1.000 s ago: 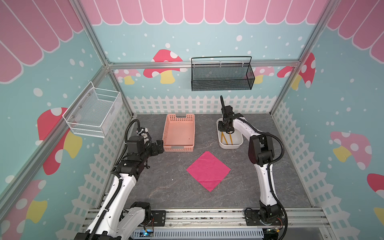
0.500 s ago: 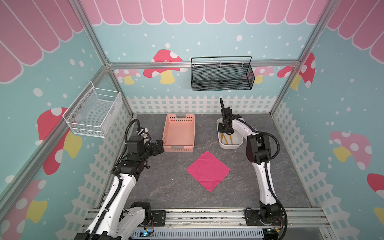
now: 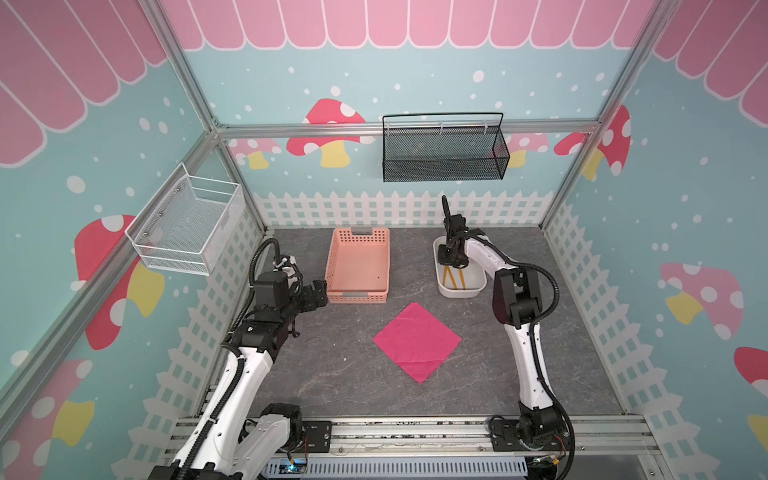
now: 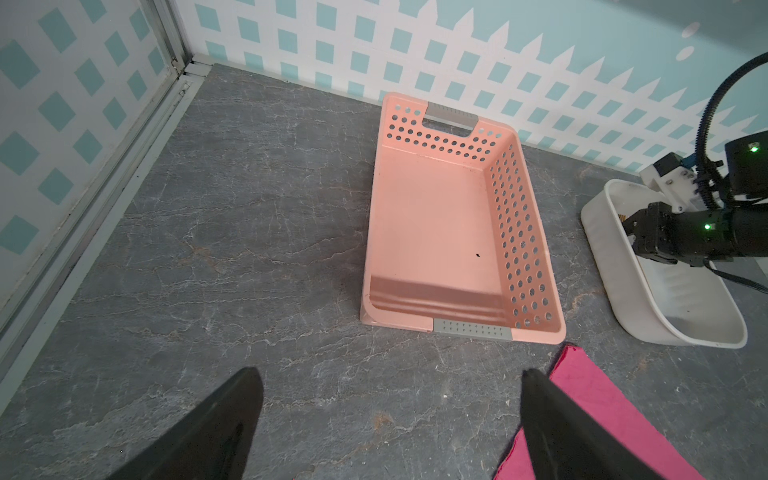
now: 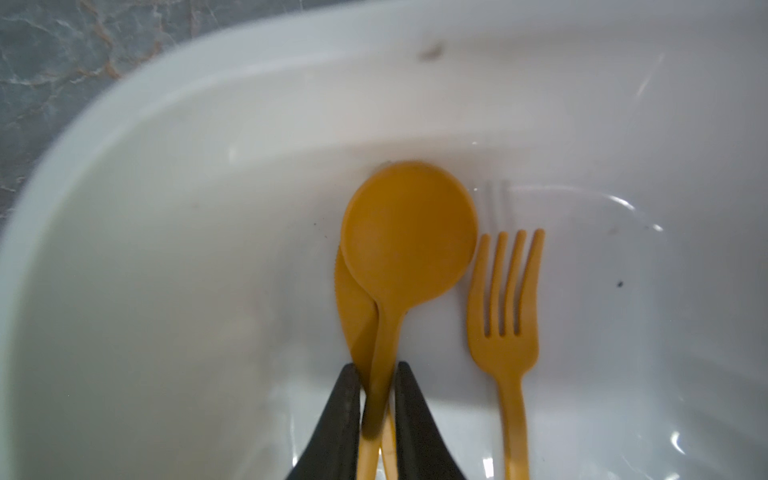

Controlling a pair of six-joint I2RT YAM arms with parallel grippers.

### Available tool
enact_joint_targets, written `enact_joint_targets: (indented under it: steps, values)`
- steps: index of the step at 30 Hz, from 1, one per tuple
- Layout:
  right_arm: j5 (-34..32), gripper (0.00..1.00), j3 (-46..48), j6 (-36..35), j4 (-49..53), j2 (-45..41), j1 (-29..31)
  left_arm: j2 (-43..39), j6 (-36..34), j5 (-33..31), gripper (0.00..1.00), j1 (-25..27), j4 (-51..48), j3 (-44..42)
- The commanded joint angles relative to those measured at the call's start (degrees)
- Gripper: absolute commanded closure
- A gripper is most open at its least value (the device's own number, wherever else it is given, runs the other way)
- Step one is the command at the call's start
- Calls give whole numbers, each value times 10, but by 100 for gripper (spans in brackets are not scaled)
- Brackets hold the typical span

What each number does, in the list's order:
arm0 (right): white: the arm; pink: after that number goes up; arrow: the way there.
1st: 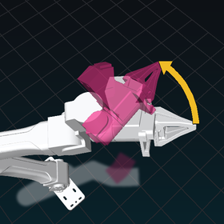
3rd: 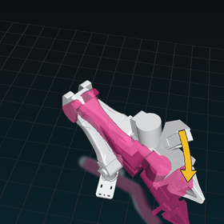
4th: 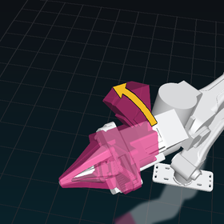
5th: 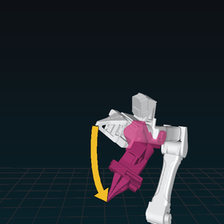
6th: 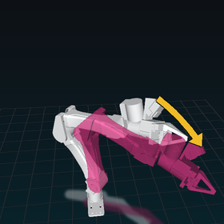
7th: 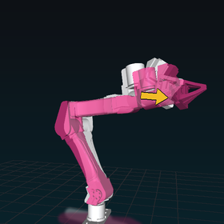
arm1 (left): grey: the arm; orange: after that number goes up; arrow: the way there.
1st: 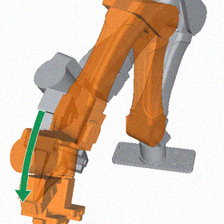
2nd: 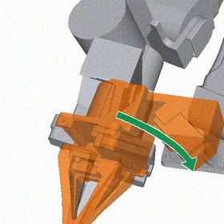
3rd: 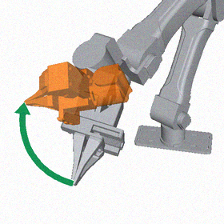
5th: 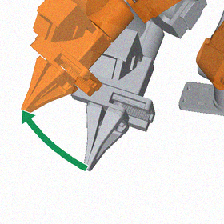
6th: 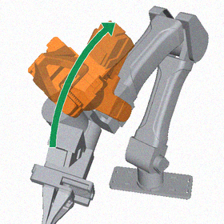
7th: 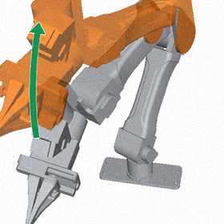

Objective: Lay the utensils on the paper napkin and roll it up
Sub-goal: 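Lower the right gripper into the tub and grasp the yellow spoon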

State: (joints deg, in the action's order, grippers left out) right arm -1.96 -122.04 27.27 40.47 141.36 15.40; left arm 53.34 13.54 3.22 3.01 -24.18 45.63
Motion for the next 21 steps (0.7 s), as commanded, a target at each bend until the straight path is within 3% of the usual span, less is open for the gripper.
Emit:
enact_joint_targets:
  steps: [1, 21]
  values:
    - [2, 81, -12, 0, 11, 18, -3, -11, 6, -4, 2, -4, 2, -5]
    - [6, 91, -13, 0, 16, -25, -4, -16, 7, -9, 2, -4, 1, -6]
